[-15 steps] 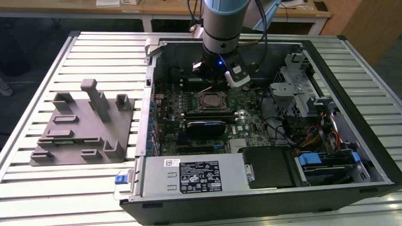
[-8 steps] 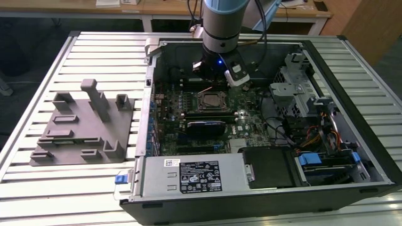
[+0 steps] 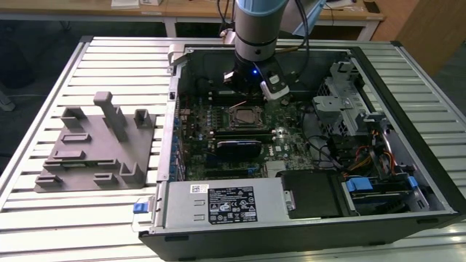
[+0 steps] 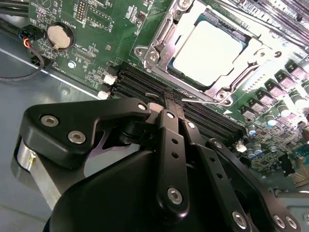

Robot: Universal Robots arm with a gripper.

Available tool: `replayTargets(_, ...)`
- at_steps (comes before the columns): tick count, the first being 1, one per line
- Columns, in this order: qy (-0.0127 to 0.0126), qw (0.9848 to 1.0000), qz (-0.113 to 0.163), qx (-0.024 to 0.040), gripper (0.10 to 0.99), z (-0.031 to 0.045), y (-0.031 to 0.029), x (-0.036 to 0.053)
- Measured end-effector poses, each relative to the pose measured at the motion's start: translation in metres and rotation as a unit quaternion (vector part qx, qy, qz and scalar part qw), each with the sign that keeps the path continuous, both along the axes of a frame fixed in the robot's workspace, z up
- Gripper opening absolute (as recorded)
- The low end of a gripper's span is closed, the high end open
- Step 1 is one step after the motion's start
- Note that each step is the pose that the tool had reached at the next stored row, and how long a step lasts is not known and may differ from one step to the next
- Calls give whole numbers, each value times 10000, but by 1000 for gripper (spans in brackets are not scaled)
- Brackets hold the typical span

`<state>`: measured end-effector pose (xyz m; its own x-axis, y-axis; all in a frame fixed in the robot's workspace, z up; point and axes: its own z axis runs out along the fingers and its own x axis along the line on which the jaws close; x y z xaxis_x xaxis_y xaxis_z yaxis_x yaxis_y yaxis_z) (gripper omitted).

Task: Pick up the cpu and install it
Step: 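Install the first cpu locking lever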

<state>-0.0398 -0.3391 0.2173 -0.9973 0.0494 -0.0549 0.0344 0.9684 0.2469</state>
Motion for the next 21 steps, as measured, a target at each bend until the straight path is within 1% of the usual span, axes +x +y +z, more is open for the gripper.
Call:
replayTargets(8,-15,10000,-10,-38,106,-11,6,5)
replayTargets(16,-44,10000,-23,-73,106,-24,12,6)
replayTargets(21,-54,9999,-32,-94,106,-31,13,9)
